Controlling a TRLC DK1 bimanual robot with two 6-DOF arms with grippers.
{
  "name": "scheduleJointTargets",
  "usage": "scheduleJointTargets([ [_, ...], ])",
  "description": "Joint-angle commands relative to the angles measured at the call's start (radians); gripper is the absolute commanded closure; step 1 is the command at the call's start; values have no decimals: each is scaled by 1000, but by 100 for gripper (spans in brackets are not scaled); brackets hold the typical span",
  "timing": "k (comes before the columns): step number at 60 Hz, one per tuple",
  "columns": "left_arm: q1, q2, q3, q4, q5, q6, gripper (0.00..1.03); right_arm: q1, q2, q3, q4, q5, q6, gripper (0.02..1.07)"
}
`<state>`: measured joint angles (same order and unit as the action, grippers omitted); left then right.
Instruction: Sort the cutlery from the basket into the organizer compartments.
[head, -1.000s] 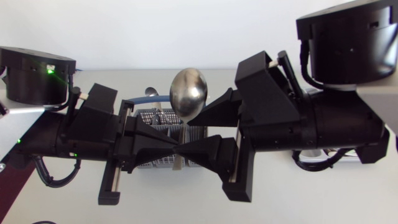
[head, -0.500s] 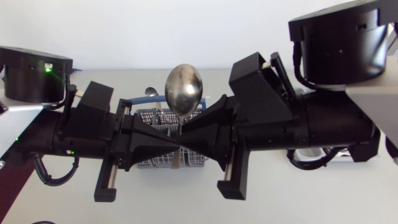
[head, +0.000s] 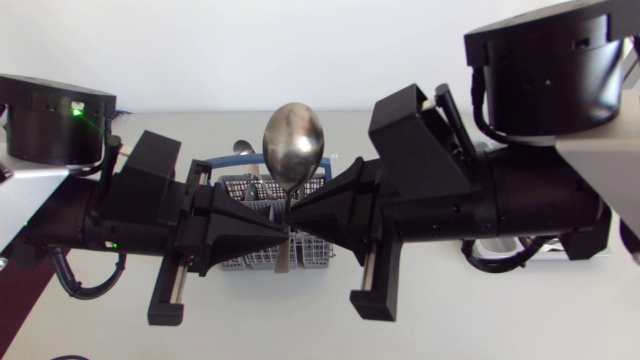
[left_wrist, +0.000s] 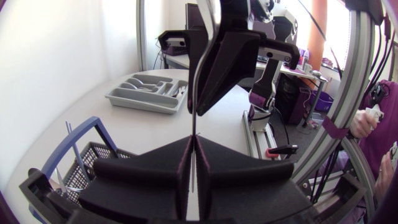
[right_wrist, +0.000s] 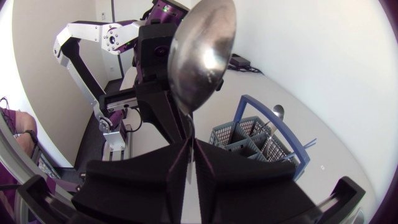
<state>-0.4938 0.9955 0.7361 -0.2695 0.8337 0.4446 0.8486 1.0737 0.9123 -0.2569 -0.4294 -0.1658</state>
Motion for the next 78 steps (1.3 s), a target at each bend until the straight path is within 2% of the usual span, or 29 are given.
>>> scheduleJointTargets([
  [1,-2,-11,16,-4,15,-17,100,3,5,-16,16,-17,-15,100],
  [18,-14,-9,28,-11,16,-20,100,3,5,-16,19,-32,-15,101],
  [24,-20,-9,29,-13,16,-21,100,3,5,-18,19,-34,-15,87],
  [39,-22,-5,34,-13,16,-23,100,6,3,-18,19,-35,-15,86],
  [53,-26,-5,37,-13,16,-24,100,10,6,-20,13,-35,-15,88],
  [60,-28,-3,40,-13,16,-24,100,14,15,-16,13,-43,-15,101],
  [75,-22,-9,40,-7,16,-26,100,14,22,-16,4,-42,-14,101],
  [78,-17,-9,43,-5,15,-32,97,14,20,-16,-2,-42,-14,101],
])
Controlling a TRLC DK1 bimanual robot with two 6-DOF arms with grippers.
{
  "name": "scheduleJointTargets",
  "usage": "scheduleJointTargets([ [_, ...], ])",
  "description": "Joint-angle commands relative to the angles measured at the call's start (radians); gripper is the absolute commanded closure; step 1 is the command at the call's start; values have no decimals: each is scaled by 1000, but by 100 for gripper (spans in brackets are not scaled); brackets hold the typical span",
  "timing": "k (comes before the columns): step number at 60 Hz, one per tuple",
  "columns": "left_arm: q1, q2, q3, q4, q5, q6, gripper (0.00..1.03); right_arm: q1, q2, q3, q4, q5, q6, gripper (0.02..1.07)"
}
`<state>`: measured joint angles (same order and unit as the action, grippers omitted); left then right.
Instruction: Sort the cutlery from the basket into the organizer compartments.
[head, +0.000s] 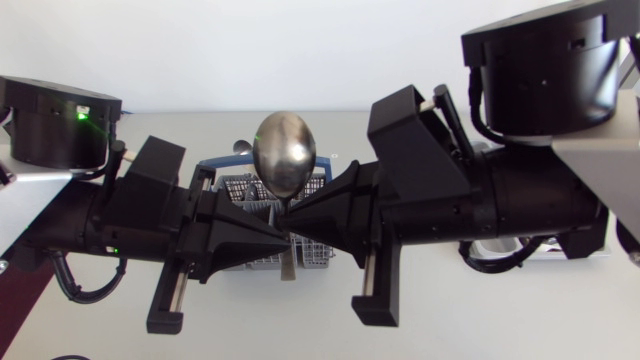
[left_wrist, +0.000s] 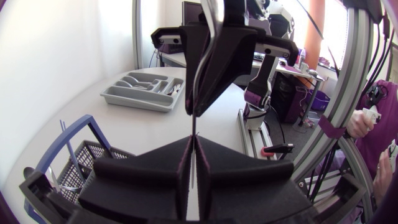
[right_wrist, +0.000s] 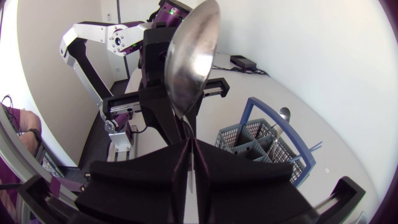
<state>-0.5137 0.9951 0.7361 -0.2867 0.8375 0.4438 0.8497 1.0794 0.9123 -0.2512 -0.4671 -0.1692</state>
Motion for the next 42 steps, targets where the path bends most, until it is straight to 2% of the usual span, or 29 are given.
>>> scheduleJointTargets([
  [1,4,-7,45,12,11,-33,94,12,14,-16,-10,-4,-10,101],
  [12,49,-6,74,12,8,-62,39,8,7,-16,-28,-4,-12,101],
  [16,69,-6,85,11,6,-77,26,5,4,-16,-36,-4,-10,101],
  [19,75,-10,88,7,3,-79,21,0,1,-18,-39,1,-10,101],
  [28,121,-30,103,-2,-26,-86,16,-49,-21,-12,-83,19,-12,101],
  [36,169,-42,115,-5,-124,-85,13,-158,-56,-9,-131,64,-32,101],
  [38,181,-38,121,-5,-179,-85,13,-195,-59,-7,-140,70,-36,101],
  [42,188,-27,128,-8,-222,-85,13,-265,-58,0,-163,127,-61,101],
])
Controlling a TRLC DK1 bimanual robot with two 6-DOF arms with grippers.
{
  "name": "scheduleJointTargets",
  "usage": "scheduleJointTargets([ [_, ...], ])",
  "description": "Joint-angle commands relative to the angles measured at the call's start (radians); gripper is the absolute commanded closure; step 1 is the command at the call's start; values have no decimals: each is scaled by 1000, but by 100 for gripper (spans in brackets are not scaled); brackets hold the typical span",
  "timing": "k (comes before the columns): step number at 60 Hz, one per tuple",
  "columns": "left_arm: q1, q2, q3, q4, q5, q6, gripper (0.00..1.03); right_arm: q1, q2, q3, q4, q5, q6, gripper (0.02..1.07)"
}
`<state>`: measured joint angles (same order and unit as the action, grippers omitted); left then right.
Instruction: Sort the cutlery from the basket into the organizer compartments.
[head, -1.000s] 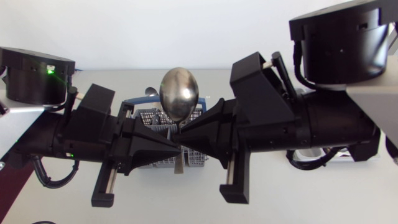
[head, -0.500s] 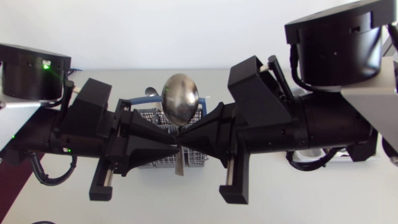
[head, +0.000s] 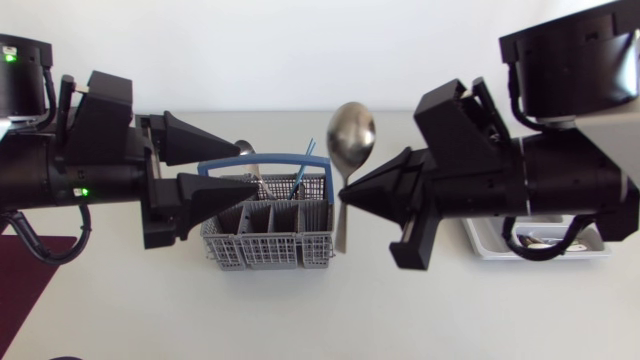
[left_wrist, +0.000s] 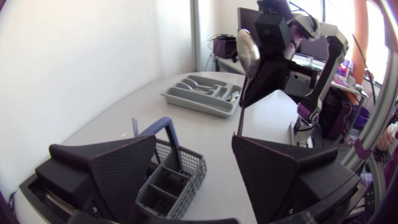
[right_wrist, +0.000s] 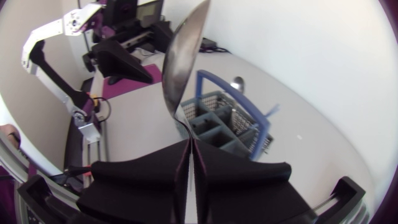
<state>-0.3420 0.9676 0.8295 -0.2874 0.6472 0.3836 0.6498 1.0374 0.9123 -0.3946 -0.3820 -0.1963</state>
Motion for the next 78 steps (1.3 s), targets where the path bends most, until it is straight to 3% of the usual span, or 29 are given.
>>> scheduleJointTargets([
  [1,20,3,34,-7,-50,-25,13,-81,-16,2,-21,65,-41,101],
  [10,8,25,22,-10,-175,8,13,-207,3,13,-30,236,-88,101],
  [16,-40,23,5,-9,-277,23,13,-342,58,42,-24,310,-107,101],
  [21,-54,25,3,-9,-320,32,13,-483,130,88,-21,321,-112,101],
  [36,-115,28,7,-21,-428,34,13,-707,484,307,14,523,-114,101],
  [52,-138,8,10,-52,-469,40,13,-763,808,533,3,631,-52,101],
  [78,-129,-15,-12,-62,-477,66,13,-835,1092,731,-70,649,9,101],
])
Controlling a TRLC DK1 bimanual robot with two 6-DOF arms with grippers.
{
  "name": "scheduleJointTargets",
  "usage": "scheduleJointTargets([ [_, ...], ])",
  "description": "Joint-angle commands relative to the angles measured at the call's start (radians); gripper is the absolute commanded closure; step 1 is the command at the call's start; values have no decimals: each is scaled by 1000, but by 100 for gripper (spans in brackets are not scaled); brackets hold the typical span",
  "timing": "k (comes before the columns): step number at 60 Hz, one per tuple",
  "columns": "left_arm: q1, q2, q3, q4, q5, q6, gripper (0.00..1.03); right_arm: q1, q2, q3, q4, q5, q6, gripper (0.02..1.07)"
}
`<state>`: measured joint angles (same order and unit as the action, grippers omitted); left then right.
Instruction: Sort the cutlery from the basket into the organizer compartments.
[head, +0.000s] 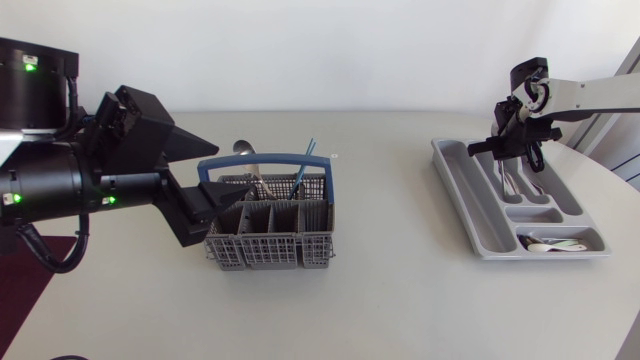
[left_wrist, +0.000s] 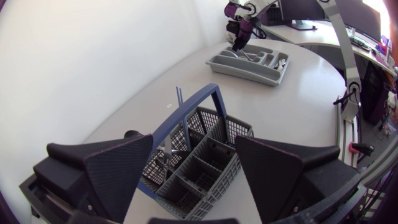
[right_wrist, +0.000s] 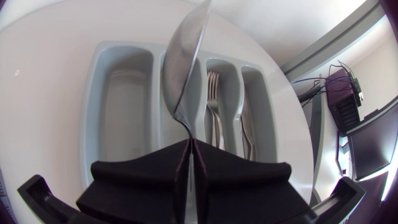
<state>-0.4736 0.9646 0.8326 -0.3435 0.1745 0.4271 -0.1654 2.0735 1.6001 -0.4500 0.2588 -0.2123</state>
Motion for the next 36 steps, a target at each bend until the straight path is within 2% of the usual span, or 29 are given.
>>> scheduleJointTargets([
  [1,1,-12,-15,-5,-4,22,13,-22,68,47,-15,8,25,101],
  [27,-8,-13,-18,-6,-4,22,13,-20,266,178,-27,19,36,101],
  [32,-10,-13,-20,-6,-4,21,13,-14,283,193,-44,16,50,94],
  [36,-11,-13,-20,-6,-6,21,13,-10,283,192,-44,13,51,84],
])
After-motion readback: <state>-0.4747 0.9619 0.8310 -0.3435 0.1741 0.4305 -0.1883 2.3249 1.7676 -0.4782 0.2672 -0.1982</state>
